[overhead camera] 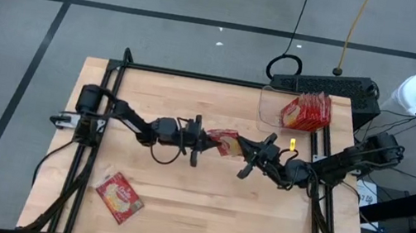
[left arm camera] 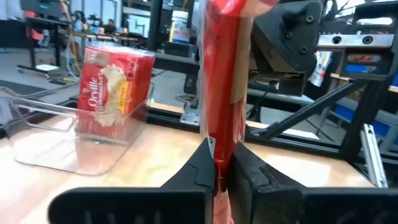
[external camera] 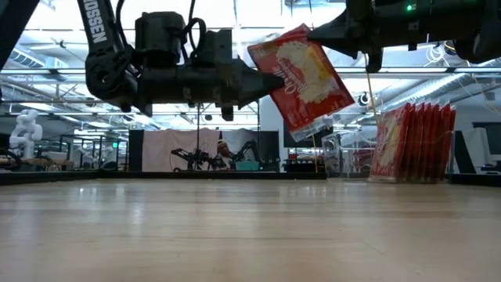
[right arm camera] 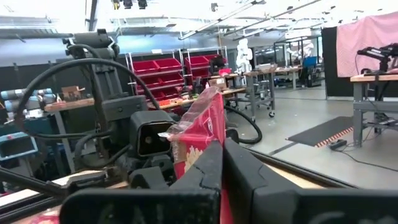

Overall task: Sort popcorn bags into baskets
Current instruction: Put the red popcorn bag into the transparent bin

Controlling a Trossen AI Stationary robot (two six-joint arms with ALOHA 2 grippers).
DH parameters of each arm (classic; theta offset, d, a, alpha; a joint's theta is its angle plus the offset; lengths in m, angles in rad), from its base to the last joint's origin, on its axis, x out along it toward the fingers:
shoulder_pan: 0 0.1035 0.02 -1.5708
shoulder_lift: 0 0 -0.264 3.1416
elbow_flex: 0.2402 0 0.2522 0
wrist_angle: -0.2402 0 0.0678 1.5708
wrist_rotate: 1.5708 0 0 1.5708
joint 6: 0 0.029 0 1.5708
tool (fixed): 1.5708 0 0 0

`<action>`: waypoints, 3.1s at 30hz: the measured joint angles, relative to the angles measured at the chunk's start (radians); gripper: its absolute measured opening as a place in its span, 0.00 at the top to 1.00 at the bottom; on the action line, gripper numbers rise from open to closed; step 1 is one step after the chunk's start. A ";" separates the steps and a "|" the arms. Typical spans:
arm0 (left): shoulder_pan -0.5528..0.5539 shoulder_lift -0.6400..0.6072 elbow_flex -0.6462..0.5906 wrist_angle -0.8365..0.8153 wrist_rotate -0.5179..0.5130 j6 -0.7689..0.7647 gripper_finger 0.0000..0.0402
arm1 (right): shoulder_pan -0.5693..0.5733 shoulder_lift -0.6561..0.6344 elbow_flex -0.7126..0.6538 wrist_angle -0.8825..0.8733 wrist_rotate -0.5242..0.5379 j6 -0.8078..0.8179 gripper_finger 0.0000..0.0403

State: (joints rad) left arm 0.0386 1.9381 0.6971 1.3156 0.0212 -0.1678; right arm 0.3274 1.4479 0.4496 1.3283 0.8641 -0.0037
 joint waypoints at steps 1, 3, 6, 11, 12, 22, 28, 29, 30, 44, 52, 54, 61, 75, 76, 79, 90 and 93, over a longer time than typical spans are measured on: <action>0.006 0.000 0.000 -0.003 0.019 -0.002 0.95 | 0.001 0.000 0.000 -0.004 0.000 0.004 1.00; 0.016 0.000 0.000 -0.010 0.041 -0.013 0.92 | 0.001 0.000 0.000 -0.020 -0.001 0.027 0.99; 0.036 0.000 -0.001 -0.044 0.085 -0.028 0.92 | 0.009 -0.012 0.000 -0.076 -0.001 0.093 0.93; 0.079 0.000 -0.002 -0.119 0.200 -0.037 0.96 | 0.031 -0.092 0.000 -0.365 -0.006 0.291 0.75; 0.088 0.000 -0.002 -0.132 0.226 -0.037 0.96 | 0.034 -0.116 0.000 -0.425 -0.015 0.329 0.71; 0.133 0.000 -0.002 -0.229 0.447 0.035 0.92 | -0.013 -0.289 0.155 -1.148 -0.163 0.597 0.54; 0.168 0.000 -0.002 -0.269 0.453 0.056 0.95 | -0.062 -0.217 0.353 -1.364 -0.264 0.539 0.54; 0.173 0.000 -0.002 -0.274 0.456 0.060 0.95 | -0.072 -0.206 0.369 -1.377 -0.287 0.531 0.54; 0.179 0.000 -0.002 -0.278 0.468 0.067 0.94 | -0.080 -0.196 0.382 -1.385 -0.313 0.524 0.54; 0.173 -0.034 -0.002 -0.372 0.521 0.140 0.92 | -0.130 -0.182 0.413 -1.433 -0.382 0.386 0.54; 0.173 -0.134 -0.002 -0.529 0.519 0.218 0.91 | -0.165 -0.136 0.413 -1.415 -0.431 0.391 0.54; 0.173 -0.143 -0.002 -0.572 0.506 0.238 0.91 | -0.173 -0.121 0.413 -1.405 -0.468 0.376 0.57; 0.172 -0.142 -0.002 -0.615 0.482 0.257 0.91 | -0.188 -0.040 0.413 -1.353 -0.524 0.370 0.73; 0.171 -0.142 -0.001 -0.637 0.454 0.207 0.79 | -0.189 -0.040 0.411 -1.302 -0.524 0.329 0.96; 0.171 -0.144 -0.001 -0.637 0.438 0.198 0.75 | -0.189 -0.049 0.411 -1.310 -0.524 0.329 0.96; 0.171 -0.186 -0.002 -0.671 0.328 0.196 0.60 | -0.190 -0.078 0.411 -1.322 -0.521 0.330 0.96; 0.175 -0.369 -0.001 -0.904 -0.004 0.070 0.27 | -0.197 -0.329 0.411 -1.562 -0.288 0.409 0.98; 0.159 -0.373 -0.002 -0.933 -0.006 0.040 0.28 | -0.198 -0.395 0.411 -1.558 -0.289 0.400 0.98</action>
State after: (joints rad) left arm 0.1979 1.5650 0.6949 0.3830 0.0154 -0.1278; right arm 0.1299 1.0529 0.8604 -0.2295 0.5751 0.3961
